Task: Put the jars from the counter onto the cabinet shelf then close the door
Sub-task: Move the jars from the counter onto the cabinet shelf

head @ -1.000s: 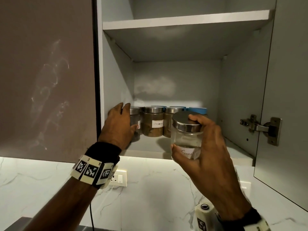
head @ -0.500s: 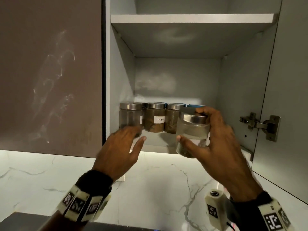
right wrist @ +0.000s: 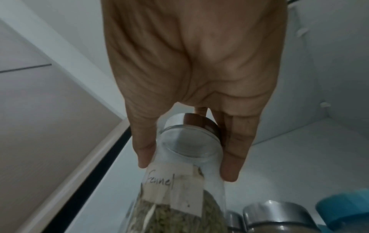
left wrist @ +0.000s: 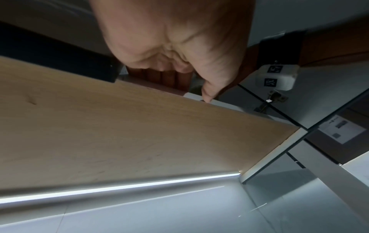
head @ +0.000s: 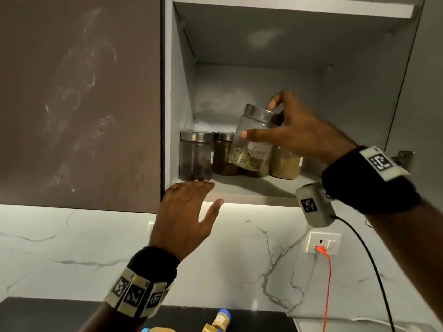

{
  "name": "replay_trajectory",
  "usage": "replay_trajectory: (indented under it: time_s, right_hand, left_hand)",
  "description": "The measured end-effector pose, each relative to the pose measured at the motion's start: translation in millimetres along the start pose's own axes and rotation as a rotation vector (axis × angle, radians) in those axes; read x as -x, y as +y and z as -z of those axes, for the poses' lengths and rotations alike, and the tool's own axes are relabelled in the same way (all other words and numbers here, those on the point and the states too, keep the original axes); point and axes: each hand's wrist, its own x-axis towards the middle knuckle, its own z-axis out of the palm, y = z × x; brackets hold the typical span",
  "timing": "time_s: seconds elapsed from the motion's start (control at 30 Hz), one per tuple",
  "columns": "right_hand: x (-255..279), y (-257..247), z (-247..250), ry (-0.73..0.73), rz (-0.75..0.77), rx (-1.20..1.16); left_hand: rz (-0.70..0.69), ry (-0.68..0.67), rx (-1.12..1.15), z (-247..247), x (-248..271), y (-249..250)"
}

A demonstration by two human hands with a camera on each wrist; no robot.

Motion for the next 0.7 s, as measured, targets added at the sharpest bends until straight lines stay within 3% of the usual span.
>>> replay_trajectory:
  time_s: [0.23, 0.7]
  right_hand:
    - [-29, 3, -42, -0.146, -0.051, 0.222]
    - [-39, 2, -77, -0.123, -0.123, 0.288]
  left_hand:
    - [-0.016, 0.022, 0.029, -2, 1, 0]
    - [-0.071, 0.071, 0.049, -7, 1, -5]
